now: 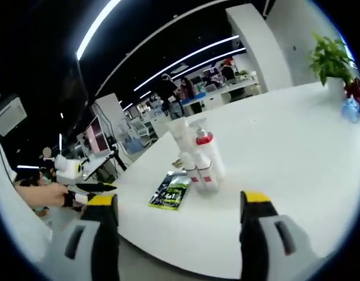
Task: Arrange the skincare products in the storage area until every visible bottle or jar stands upright without overlapping.
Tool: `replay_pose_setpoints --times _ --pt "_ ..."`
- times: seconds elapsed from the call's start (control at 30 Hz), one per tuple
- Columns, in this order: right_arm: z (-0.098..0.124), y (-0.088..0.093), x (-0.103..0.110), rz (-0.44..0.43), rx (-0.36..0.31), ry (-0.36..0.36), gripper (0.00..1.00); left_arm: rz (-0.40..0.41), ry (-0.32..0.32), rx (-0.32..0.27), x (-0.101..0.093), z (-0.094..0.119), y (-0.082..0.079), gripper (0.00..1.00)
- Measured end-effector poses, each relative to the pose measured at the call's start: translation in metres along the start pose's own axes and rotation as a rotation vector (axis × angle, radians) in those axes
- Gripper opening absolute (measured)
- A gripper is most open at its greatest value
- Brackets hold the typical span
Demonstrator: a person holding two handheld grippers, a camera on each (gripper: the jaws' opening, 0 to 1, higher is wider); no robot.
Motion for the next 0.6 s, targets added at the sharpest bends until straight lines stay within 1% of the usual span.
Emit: replay_pose_setpoints --times 0.1,0.17,0.33,0.43,0.5,0.6 --pt "0.000 0.000 -0.001 -0.009 -0.003 -0.002 0.87 0.011 -0.015 -0.001 0.004 0.003 0.003 0.97" --pt "0.000 0.000 -0.002 -0.023 -0.007 -0.004 0.87 0.020 -0.021 -0.001 0.004 0.003 0.002 0.97" --pt "0.000 -0.001 -0.002 -0.043 -0.014 -0.009 0.86 0.011 -0.026 -0.004 0.005 0.002 -0.002 0.97" --pt "0.000 -0.002 -0.003 -0.045 -0.018 -0.005 0.86 0.008 -0.029 -0.003 0.004 -0.001 -0.006 0.97" --pt "0.000 -0.002 -0.004 -0.050 -0.018 -0.001 0.86 0.009 -0.050 -0.001 0.008 -0.005 -0.011 0.97" --pt "0.000 -0.001 -0.004 -0.054 -0.015 0.001 0.86 0.020 -0.064 -0.003 0.011 -0.013 -0.020 0.97"
Point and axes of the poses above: the point that each gripper's makers call its tool centre point, and the gripper's own axes: z roughly backward along the fingers, x roughly to its left, y roughly out of its underside, the point moved 4 cm from there along z, roughly backward along the fingers, and after that the axes turned 3 degrees about y, right-handed, at the moved point
